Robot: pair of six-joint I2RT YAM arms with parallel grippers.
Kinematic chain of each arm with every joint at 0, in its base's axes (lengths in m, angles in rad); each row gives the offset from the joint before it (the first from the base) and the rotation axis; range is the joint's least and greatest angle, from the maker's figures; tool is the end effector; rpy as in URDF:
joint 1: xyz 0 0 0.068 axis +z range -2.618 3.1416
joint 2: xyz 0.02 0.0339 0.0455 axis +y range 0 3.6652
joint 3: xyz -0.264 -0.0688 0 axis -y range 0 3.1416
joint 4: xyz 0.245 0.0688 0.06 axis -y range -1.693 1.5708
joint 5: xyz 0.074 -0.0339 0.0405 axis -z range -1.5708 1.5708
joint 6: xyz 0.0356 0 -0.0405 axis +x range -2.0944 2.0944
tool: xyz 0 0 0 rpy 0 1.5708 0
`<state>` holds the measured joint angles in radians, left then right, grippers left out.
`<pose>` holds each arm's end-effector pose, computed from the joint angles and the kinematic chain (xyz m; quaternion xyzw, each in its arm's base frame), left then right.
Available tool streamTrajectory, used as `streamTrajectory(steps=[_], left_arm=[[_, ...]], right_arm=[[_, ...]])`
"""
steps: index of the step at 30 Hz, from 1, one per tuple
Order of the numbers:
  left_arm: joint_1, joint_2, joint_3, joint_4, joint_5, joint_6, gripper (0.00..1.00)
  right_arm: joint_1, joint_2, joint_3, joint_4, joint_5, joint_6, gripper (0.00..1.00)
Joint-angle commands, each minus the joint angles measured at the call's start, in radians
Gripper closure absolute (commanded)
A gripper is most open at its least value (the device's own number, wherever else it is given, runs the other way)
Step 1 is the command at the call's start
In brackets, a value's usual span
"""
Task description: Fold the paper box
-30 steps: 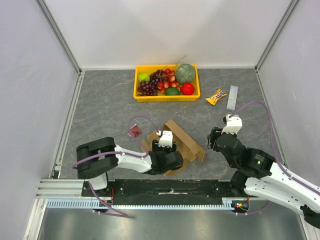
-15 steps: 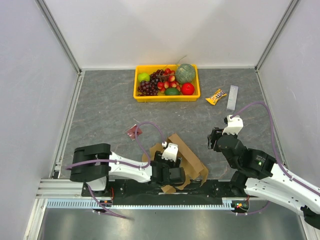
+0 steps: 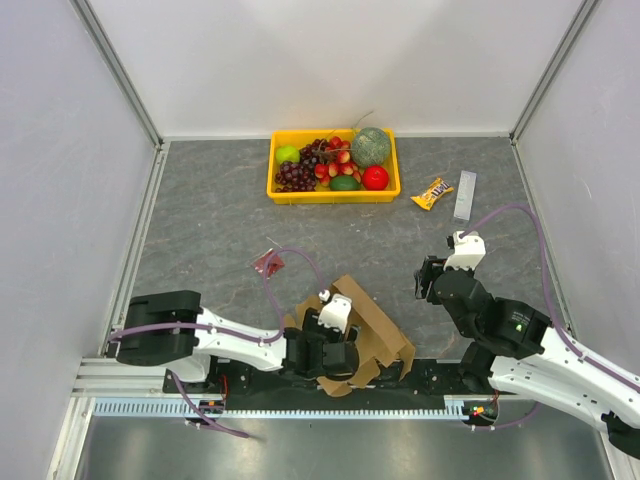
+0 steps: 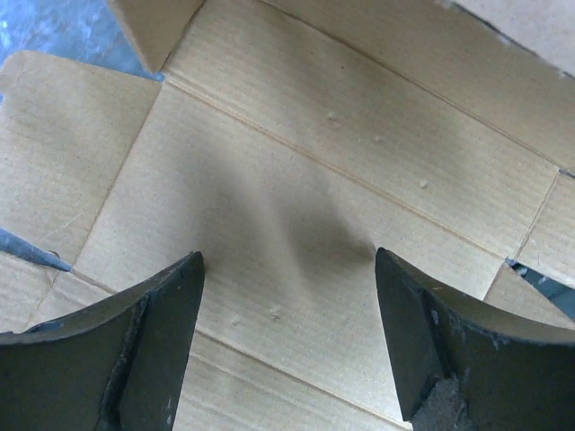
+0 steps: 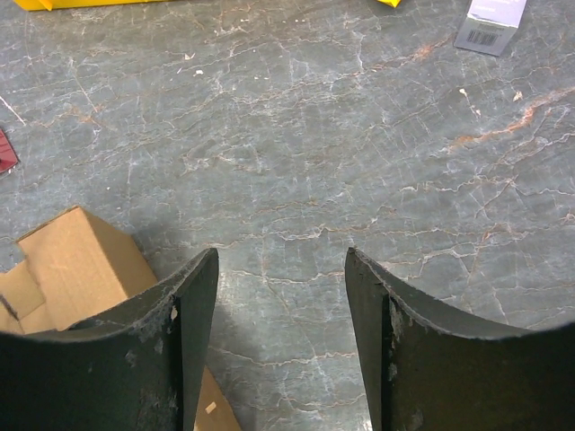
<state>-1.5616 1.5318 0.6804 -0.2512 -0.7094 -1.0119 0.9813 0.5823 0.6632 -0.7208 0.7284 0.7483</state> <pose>0.0256 -0.2616 0.1424 0.1700 0.8998 -0.1141 0.3853 0.0861 0.0862 0.2782 0.0617 0.8479 0.1126 0.5143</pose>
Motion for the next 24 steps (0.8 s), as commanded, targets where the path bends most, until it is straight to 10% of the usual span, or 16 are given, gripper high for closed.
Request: streamTrajectory(steps=[1,14,24], left_arm=[[0.05,0.085,-0.045,0.131,0.057,0.035,0.17],[0.463,0.125,-0.125,0.501,0.16,0.298,0.18],[0.502,-0.056,-0.097,0.472,0.134,0.403,0.17]], right_arm=[[-0.003,-0.006,0.006,0.026,0.008,-0.003,0.34],[-0.003,-0.001,0.006,0.027,0.014,-0.013,0.34],[-0.003,-0.013,0.004,0.026,0.011,-0.021,0.34]])
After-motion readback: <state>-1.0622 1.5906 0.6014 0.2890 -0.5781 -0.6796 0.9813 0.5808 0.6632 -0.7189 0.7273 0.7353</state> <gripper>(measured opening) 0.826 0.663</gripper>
